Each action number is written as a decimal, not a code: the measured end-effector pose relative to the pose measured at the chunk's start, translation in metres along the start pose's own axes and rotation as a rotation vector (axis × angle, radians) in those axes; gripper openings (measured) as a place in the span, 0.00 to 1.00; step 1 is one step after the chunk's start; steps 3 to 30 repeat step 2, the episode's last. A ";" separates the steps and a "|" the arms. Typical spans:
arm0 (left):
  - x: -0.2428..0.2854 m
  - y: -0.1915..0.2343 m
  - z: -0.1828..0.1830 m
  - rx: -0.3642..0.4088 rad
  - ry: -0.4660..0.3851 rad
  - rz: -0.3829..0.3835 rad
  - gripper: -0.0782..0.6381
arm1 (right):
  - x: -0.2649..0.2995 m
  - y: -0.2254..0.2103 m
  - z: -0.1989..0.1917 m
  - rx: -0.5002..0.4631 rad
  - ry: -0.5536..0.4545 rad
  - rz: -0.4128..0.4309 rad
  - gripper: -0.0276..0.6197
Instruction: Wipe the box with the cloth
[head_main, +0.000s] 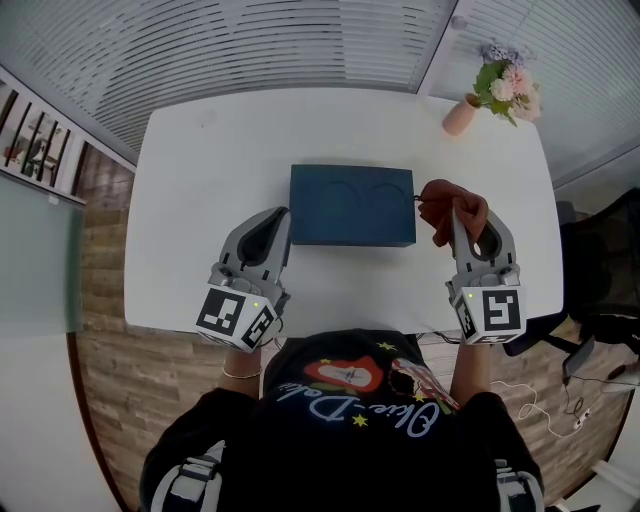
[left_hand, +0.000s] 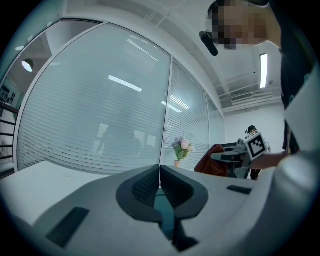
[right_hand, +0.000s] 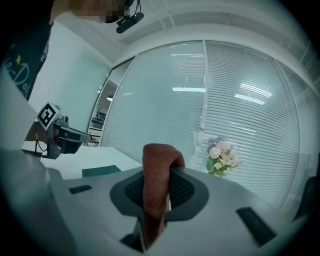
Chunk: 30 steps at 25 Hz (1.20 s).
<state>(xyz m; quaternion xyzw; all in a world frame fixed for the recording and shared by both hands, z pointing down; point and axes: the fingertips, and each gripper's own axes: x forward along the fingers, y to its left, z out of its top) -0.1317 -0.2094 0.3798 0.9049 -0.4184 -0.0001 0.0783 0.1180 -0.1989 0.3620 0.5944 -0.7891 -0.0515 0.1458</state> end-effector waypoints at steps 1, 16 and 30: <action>0.001 0.000 0.000 0.000 0.001 -0.001 0.12 | 0.000 0.000 0.000 0.001 0.001 -0.001 0.12; 0.002 0.000 0.000 0.000 0.002 -0.002 0.12 | 0.000 -0.001 -0.001 0.003 0.003 -0.002 0.12; 0.002 0.000 0.000 0.000 0.002 -0.002 0.12 | 0.000 -0.001 -0.001 0.003 0.003 -0.002 0.12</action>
